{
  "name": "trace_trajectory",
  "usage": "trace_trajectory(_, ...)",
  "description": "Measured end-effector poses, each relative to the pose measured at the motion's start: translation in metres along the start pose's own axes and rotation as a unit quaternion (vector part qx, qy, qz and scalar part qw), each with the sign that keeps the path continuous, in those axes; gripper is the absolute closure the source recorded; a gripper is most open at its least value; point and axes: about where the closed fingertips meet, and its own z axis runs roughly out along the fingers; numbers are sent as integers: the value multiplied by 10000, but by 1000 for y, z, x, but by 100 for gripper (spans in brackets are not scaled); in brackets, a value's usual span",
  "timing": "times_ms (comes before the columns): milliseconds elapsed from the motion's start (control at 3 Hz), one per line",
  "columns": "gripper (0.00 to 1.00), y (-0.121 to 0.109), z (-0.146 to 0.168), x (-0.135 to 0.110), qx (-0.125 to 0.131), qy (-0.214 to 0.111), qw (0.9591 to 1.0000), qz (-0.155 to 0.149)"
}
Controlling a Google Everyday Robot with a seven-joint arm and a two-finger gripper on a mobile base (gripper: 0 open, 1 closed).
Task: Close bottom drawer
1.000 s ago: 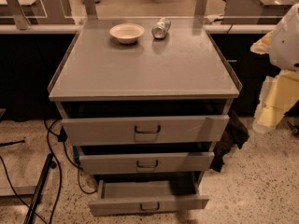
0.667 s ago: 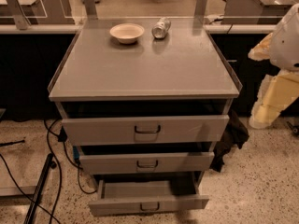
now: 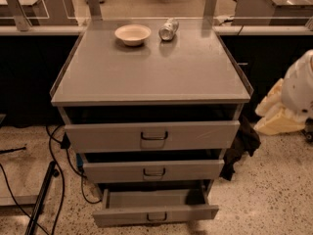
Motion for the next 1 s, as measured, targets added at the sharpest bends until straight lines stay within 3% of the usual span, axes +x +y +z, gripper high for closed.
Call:
trace_trajectory(333,86,14,44,15,-88,-216,9997,113)
trace_trajectory(667,100,28,102,27,-393,-350,9982,286)
trace_trajectory(1000,100,40,152,38,-772,-439,9950,463)
